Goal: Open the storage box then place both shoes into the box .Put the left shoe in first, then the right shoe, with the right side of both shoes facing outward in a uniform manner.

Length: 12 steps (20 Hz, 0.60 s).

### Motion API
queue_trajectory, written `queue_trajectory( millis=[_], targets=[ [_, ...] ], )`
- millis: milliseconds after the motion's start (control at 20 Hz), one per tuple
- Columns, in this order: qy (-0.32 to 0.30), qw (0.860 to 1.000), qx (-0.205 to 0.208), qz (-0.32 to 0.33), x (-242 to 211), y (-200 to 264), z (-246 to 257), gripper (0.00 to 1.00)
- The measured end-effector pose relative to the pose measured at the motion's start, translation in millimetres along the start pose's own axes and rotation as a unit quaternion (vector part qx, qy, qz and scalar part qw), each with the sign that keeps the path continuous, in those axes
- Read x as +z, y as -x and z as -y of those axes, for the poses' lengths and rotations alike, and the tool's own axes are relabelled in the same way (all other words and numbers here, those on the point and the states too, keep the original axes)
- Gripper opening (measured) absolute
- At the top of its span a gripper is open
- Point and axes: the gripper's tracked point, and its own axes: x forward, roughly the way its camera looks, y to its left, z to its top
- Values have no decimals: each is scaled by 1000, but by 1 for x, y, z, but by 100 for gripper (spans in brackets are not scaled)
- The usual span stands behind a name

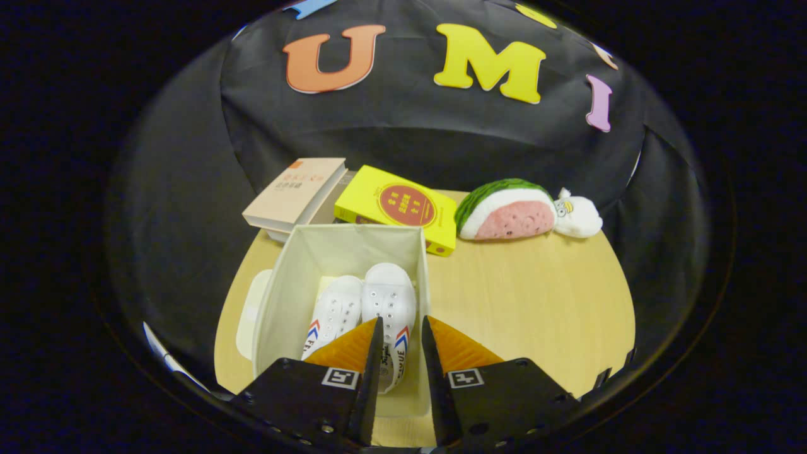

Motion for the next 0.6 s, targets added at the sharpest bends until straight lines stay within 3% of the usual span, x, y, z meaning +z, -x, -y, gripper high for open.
queue_trajectory(
  millis=[200, 600],
  targets=[
    [1, 997, 1, 79, 29, 57, 26, 42],
    [-12, 972, -30, 231, 74, 161, 107, 71]
  ],
)
